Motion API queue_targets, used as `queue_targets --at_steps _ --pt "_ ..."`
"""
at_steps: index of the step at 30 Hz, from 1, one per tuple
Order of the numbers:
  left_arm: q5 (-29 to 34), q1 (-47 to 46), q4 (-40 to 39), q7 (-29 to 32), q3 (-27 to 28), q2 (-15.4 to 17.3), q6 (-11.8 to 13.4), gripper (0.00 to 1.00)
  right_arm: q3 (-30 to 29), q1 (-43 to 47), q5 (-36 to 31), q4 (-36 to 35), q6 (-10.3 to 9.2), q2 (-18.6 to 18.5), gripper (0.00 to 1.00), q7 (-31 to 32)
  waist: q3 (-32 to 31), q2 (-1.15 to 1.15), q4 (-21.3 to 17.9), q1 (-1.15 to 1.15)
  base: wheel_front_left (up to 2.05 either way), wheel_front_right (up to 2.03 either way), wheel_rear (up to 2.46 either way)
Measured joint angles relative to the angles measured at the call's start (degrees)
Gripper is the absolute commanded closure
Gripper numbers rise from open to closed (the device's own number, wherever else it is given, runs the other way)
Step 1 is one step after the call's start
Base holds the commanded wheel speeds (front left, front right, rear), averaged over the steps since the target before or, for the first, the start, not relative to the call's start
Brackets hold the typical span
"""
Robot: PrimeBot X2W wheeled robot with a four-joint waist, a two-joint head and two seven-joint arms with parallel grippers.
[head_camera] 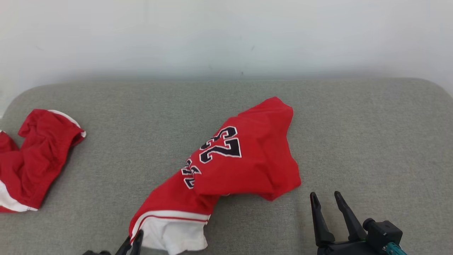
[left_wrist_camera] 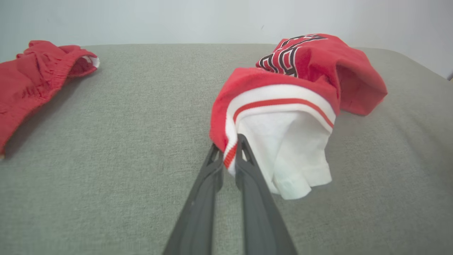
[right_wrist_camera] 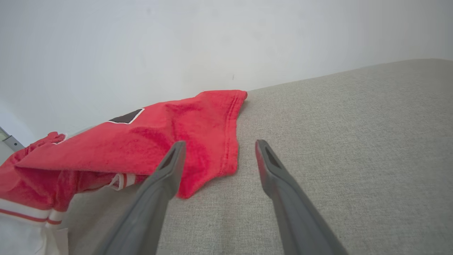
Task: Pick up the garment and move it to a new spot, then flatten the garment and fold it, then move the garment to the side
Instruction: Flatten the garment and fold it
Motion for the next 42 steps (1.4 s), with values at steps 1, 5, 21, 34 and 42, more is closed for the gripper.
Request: queue_targets --at_steps 1,5,21,34,42 --pt "-0.1 0.8 -0.4 0.3 0.1 0.3 0.2 1.00 0.1 0.0 0.0 0.0 0.00 0.0 0.00 0.0 -0.1 0.00 0.3 0.00 0.00 0.00 0.00" --pt "-1.1 1.9 0.4 0.4 0.4 -0.1 0.7 1.00 0.5 0.0 0.0 0.2 0.00 0.0 0.00 0.0 -0.5 0.00 0.5 0.00 0.00 0.00 0.00" --pt "-1.7 1.6 0.2 -9.0 3.0 -2.2 2.2 0.00 -0.5 0.7 -0.8 0.5 0.00 0.0 0.00 0.0 -1.1 0.00 1.4 0.00 0.00 0.00 0.00" --pt "-0.1 1.6 1.4 -12.0 5.0 -5.3 3.5 0.00 -0.3 -0.1 -0.8 1.4 0.00 0.0 0.00 0.0 -0.4 0.00 1.5 0.00 0.00 0.00 0.00" --pt "4.7 1.9 -0.1 -12.1 11.5 -10.1 2.1 0.00 -0.2 -2.0 -2.6 5.1 0.00 0.0 0.00 0.0 -0.8 0.00 1.6 0.00 0.00 0.00 0.00"
